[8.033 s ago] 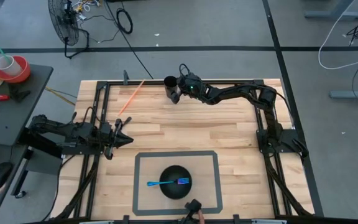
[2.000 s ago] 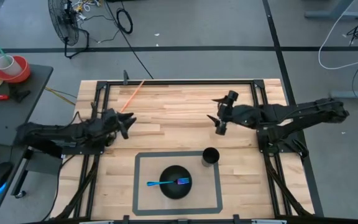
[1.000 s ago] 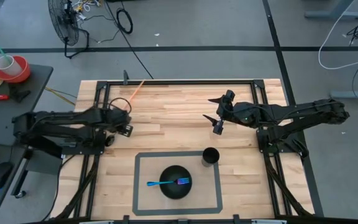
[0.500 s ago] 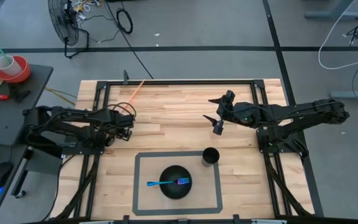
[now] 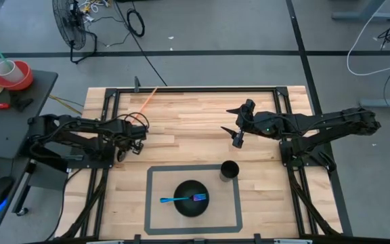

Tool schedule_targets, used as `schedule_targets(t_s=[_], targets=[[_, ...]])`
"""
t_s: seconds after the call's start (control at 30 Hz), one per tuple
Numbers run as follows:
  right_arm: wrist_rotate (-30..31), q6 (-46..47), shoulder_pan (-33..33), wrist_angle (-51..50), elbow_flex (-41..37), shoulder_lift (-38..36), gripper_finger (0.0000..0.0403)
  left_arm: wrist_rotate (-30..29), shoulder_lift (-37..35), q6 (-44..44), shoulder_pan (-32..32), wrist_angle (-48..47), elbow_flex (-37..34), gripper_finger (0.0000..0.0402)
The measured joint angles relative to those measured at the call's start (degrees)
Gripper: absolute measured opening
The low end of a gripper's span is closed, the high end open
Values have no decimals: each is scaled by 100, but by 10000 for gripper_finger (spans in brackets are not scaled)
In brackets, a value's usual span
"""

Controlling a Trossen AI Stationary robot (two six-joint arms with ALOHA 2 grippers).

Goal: Pick & Place Utensil
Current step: Put the black spoon into the black bowl on the transparent mat

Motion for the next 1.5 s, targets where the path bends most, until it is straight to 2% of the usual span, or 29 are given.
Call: schedule_targets(t_s=[0.23, 0.5, 0.63, 0.83, 0.93, 1.1, 1.2, 1.37, 1.43, 1.5], targets=[[4, 0, 0, 2, 0, 0, 327, -273, 0, 226, -93, 2, 65, 21], [-9, -66, 0, 117, 0, 0, 327, -638, -244, 1096, -552, 110, 804, 15], [-97, -139, 0, 108, 0, 0, 327, -902, -712, 1704, -842, 706, 987, 15], [-254, -156, -2, 155, 0, 26, 327, -845, -1600, 2775, -1189, 2484, 682, 16], [-372, -298, 0, 393, -5, 188, 327, -307, -1864, 3420, -1217, 3808, 308, 15], [-1022, -962, 0, 1595, -7, 815, 327, 950, -1834, 4088, -1128, 6133, -243, 17], [-1472, -1478, 0, 2648, -7, 1288, 327, 1629, -1663, 4291, -1018, 6627, -296, 16], [-1807, -2228, 2, 4535, -7, 1868, 327, 3437, -1373, 4762, -933, 7673, -298, 16], [-1919, -2263, -2, 5063, -6, 1963, 327, 3899, -1309, 4802, -931, 7986, -299, 16], [-2309, -2131, -21, 5395, -2, 2025, 327, 4167, -1271, 4823, -931, 8163, -297, 16]])
